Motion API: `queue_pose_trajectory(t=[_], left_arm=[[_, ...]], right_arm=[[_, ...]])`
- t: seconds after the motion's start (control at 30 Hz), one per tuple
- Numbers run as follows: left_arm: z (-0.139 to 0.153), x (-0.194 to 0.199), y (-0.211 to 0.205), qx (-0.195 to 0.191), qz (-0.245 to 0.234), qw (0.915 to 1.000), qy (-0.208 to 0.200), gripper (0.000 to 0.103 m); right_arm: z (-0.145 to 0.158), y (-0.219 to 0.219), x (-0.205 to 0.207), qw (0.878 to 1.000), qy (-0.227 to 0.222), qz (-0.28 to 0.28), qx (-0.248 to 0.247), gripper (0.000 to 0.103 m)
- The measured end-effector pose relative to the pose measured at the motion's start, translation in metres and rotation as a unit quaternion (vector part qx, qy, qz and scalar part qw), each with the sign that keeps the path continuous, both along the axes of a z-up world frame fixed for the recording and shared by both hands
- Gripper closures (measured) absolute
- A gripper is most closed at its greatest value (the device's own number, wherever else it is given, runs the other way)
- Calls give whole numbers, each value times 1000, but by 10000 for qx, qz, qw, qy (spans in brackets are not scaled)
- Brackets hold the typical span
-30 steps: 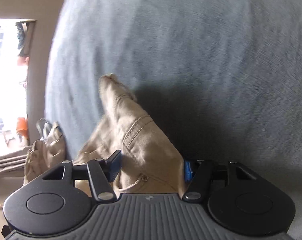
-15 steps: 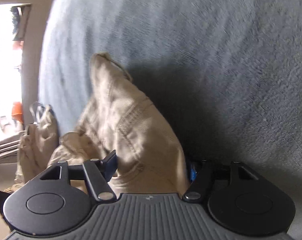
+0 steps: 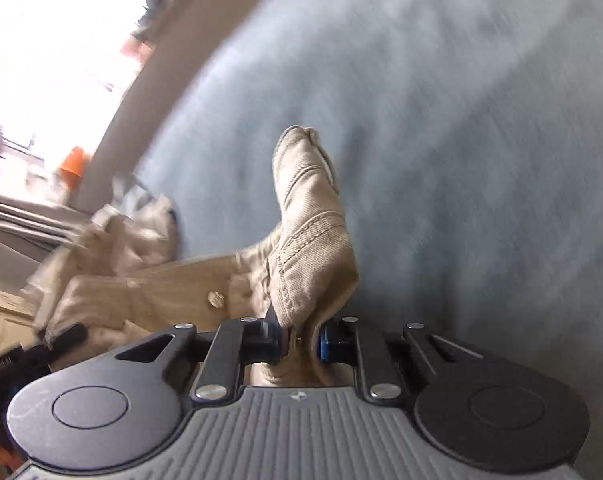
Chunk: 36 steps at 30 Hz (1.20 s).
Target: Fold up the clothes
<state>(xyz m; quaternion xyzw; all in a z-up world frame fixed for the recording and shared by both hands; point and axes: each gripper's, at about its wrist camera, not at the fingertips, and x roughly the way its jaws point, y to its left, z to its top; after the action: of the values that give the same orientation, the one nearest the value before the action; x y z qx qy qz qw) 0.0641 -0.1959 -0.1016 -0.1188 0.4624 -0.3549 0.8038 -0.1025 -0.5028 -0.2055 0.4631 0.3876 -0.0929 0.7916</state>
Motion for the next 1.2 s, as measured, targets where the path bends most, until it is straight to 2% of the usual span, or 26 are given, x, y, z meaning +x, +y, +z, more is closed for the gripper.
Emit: queue_pose_trajectory(t=[0.13,0.17,0.27,0.4,0.6,0.73,0.97,1.1,1.2], left_arm=[[30,-19,0,-601,29,9978,-263,97],[37,-23,-1,-737,36,9967,-326,97],[59,-37,-3,-1080,31,9928,-518,97],[89,-54,-9,-1541,-87,9845,-837,97],[133,-79,-29,-2243,-353,9658,-1250,97],[162,-94,-46,-2716,-571,9488,-1508,97],[198,-128,-61,-3590,-880,9093,-1914,97],[198,-145,-60,-3823,-931,8961,-2052,97],[188,-149,-54,-3626,-848,9039,-2104,97]], right_arm=[[33,-8,0,9925,-1101,-306,431,85],[40,-13,-1,9899,-1263,-410,489,85],[60,-19,3,9821,-1592,-756,664,85],[100,-47,-23,9758,-1869,-962,601,85],[173,-87,-63,9485,-2757,-1493,458,85],[244,-116,-100,9278,-3328,-1685,-96,85],[372,-145,-163,8825,-4157,-1791,-1275,85],[429,-147,-184,8569,-4506,-1733,-1808,85],[439,-139,-173,8534,-4563,-1494,-2029,85]])
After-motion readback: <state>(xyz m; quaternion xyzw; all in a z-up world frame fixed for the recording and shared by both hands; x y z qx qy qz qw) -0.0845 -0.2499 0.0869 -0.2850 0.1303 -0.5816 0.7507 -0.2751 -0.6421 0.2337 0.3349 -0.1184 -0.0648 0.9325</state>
